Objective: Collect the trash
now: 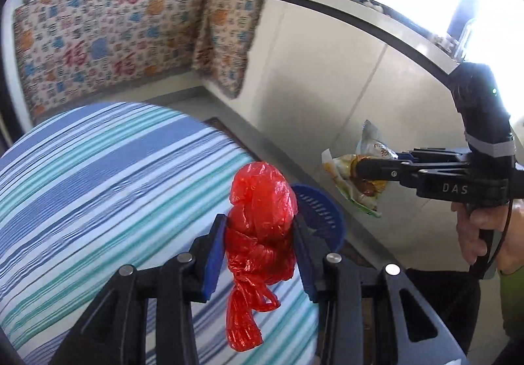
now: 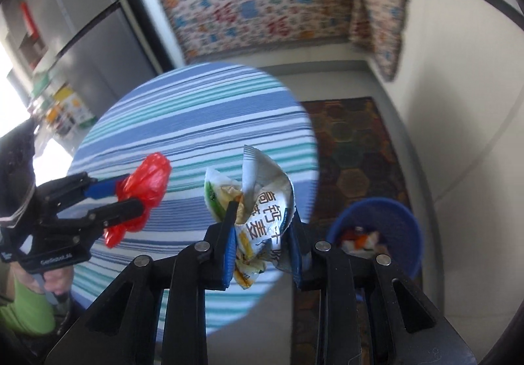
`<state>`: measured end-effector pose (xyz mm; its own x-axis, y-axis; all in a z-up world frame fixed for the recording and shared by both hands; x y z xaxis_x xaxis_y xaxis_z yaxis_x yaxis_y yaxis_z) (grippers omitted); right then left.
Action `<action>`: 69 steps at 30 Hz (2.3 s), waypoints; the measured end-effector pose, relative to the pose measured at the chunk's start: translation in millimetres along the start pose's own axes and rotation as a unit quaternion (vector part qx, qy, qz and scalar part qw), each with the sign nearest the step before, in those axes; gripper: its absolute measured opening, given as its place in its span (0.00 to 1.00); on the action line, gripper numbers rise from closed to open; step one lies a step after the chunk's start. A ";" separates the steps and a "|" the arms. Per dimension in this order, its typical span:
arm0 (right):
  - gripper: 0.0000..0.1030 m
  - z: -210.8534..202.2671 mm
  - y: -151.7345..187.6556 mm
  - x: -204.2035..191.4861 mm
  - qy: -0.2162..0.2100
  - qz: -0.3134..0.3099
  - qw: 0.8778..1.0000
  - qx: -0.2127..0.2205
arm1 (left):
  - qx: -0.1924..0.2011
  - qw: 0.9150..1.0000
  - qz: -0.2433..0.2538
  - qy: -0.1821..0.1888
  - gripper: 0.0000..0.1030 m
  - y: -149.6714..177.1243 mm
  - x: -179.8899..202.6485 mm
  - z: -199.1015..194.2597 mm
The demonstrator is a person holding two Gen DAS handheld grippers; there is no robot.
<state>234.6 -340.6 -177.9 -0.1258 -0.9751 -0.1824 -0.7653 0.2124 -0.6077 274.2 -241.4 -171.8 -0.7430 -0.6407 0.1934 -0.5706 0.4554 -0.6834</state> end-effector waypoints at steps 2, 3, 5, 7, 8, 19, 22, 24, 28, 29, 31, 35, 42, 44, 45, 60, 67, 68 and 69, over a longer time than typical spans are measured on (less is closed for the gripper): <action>0.26 -10.4 1.4 35.9 0.022 0.025 0.999 0.009 | -0.003 1.000 0.007 0.018 0.38 -15.0 24.8 18.9; 0.26 -14.1 3.0 53.9 0.032 0.040 0.999 0.012 | -0.005 1.000 0.013 0.023 0.38 -21.8 35.6 29.2; 0.26 -15.9 5.9 86.3 0.047 0.063 0.997 0.016 | -0.013 0.999 0.025 0.035 0.38 -32.0 57.2 52.8; 0.26 -12.7 11.3 117.6 0.059 0.096 0.994 0.013 | -0.022 0.998 0.034 0.046 0.39 -38.5 78.5 80.1; 0.26 -10.6 13.0 130.9 0.064 0.110 0.992 0.012 | -0.028 0.998 0.039 0.049 0.38 -40.2 89.2 95.5; 0.26 43.5 31.9 255.5 0.072 0.247 0.966 -0.001 | -0.087 0.994 0.039 0.058 0.39 -24.8 123.4 226.2; 0.26 64.3 39.9 271.5 0.064 0.279 0.958 -0.021 | -0.102 0.992 0.040 0.055 0.39 -14.3 125.6 249.3; 0.26 79.4 44.5 279.9 0.055 0.296 0.953 -0.032 | -0.111 0.991 0.044 0.051 0.39 -7.2 127.2 263.1; 0.27 99.4 58.2 298.0 0.045 0.327 0.943 -0.046 | -0.128 0.990 0.046 0.041 0.42 5.6 124.5 290.4; 0.28 104.4 60.4 302.6 0.044 0.334 0.940 -0.048 | -0.133 0.989 0.044 0.038 0.43 7.1 122.0 296.9; 0.32 116.3 64.9 310.1 0.038 0.348 0.935 -0.053 | -0.141 0.989 0.038 0.035 0.48 11.7 117.1 308.7; 0.61 133.2 72.5 323.1 0.009 0.380 0.924 -0.048 | -0.143 0.989 0.014 0.037 0.63 14.1 106.8 319.6; 0.68 106.8 75.2 333.9 0.025 0.396 0.918 -0.015 | -0.100 0.994 0.036 0.034 0.72 -11.6 114.6 298.7; 0.75 85.7 69.4 331.8 0.041 0.383 0.923 0.003 | -0.086 0.995 0.043 0.032 0.79 -20.8 120.0 282.3; 0.82 73.7 66.8 329.1 0.049 0.375 0.926 0.008 | -0.079 0.995 0.047 0.031 0.80 -24.9 122.8 272.2; 1.00 -71.1 118.0 235.7 0.109 0.268 0.956 0.059 | -0.025 0.991 0.106 -0.079 1.00 5.3 139.9 105.1; 1.00 -101.3 127.1 206.9 0.135 0.224 0.961 0.087 | -0.025 0.988 0.103 -0.112 1.00 21.5 143.2 77.4; 1.00 -103.5 128.7 205.5 0.141 0.223 0.961 0.089 | -0.026 0.988 0.101 -0.113 1.00 23.0 143.2 72.6; 1.00 -105.1 130.3 203.7 0.147 0.217 0.961 0.089 | -0.025 0.988 0.100 -0.118 1.00 22.7 142.3 69.5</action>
<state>42.9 -518.2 -213.0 -0.6018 -0.7624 -0.2378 -0.4837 0.5849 -0.6511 179.8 -365.2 -208.7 -0.7445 -0.6576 -0.1152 -0.4411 0.6141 -0.6545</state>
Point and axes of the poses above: each gripper's, at about its wrist camera, not at the fingertips, and z roughly the way its jaws point, x to its right, y to its underside, the point moved 10 cm from there along z, roughly the way its jaws point, and after that the axes turned 9 degrees about z, right-handed, at the moved point
